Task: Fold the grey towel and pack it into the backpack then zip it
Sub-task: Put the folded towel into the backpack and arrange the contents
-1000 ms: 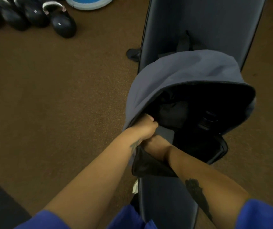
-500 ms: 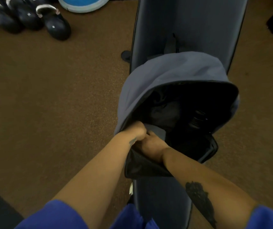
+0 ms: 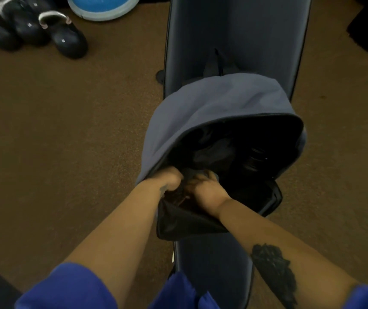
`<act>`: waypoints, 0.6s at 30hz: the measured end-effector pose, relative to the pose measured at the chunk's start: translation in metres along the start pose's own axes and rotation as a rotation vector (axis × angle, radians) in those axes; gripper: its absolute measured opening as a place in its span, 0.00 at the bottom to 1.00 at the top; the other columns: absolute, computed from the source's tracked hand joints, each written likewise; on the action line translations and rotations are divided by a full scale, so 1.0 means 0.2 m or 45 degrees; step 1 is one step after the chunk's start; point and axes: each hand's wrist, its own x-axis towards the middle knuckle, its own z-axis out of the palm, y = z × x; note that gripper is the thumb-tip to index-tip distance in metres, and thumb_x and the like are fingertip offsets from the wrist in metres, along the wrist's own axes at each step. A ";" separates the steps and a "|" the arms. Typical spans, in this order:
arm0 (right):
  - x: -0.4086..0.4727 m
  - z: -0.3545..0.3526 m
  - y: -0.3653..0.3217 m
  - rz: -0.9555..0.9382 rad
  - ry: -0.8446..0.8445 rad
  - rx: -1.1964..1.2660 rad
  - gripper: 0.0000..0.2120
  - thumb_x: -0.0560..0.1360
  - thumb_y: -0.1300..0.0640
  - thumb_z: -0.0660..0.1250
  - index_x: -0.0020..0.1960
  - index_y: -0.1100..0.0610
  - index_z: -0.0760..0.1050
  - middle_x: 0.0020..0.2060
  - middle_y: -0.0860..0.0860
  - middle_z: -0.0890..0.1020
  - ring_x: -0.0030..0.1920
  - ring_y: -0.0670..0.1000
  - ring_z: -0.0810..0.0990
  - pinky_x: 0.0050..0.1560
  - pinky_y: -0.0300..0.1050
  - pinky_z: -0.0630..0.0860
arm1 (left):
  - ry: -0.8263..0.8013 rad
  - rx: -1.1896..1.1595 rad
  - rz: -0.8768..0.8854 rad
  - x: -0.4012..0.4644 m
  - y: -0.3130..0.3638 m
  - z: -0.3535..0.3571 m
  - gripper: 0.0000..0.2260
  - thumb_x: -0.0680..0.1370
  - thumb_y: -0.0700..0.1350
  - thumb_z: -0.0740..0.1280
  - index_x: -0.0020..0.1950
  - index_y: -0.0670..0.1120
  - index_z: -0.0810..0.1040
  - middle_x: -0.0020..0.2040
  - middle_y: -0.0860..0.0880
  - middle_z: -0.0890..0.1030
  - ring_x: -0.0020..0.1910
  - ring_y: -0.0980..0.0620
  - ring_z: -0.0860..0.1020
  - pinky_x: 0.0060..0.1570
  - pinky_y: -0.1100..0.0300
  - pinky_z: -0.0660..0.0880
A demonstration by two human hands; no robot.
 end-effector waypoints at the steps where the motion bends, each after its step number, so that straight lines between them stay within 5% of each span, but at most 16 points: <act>1: -0.01 -0.01 0.00 -0.018 0.000 -0.021 0.16 0.78 0.54 0.59 0.65 0.49 0.73 0.66 0.49 0.74 0.70 0.55 0.63 0.73 0.59 0.46 | -0.024 0.047 0.008 -0.01 0.01 0.00 0.14 0.78 0.44 0.59 0.62 0.48 0.75 0.61 0.44 0.76 0.58 0.43 0.75 0.57 0.49 0.73; 4: -0.04 -0.04 0.01 -0.025 0.031 -0.053 0.15 0.78 0.57 0.59 0.63 0.50 0.74 0.62 0.51 0.77 0.70 0.54 0.66 0.73 0.60 0.40 | -0.060 0.123 0.009 -0.01 0.02 0.00 0.15 0.79 0.43 0.57 0.64 0.45 0.75 0.62 0.43 0.76 0.59 0.42 0.75 0.49 0.52 0.71; 9: -0.06 -0.07 0.01 0.032 0.047 -0.015 0.13 0.79 0.54 0.58 0.60 0.48 0.75 0.61 0.50 0.79 0.69 0.50 0.68 0.72 0.56 0.31 | -0.088 -0.093 -0.089 0.00 0.04 0.00 0.10 0.77 0.50 0.57 0.48 0.48 0.76 0.55 0.44 0.79 0.51 0.46 0.76 0.38 0.55 0.67; 15: -0.07 -0.03 0.02 0.169 0.033 0.181 0.14 0.79 0.56 0.58 0.60 0.44 0.75 0.64 0.51 0.78 0.73 0.54 0.63 0.69 0.55 0.27 | -0.178 -0.284 -0.144 0.06 0.00 0.04 0.15 0.73 0.58 0.56 0.47 0.52 0.78 0.53 0.48 0.82 0.51 0.51 0.76 0.43 0.56 0.65; 18: -0.10 -0.04 0.02 0.152 0.126 0.257 0.13 0.79 0.55 0.59 0.60 0.48 0.77 0.68 0.48 0.74 0.74 0.49 0.63 0.69 0.53 0.27 | -0.155 -0.273 -0.082 0.00 0.02 0.05 0.11 0.78 0.54 0.56 0.42 0.52 0.74 0.51 0.47 0.78 0.51 0.49 0.74 0.51 0.53 0.66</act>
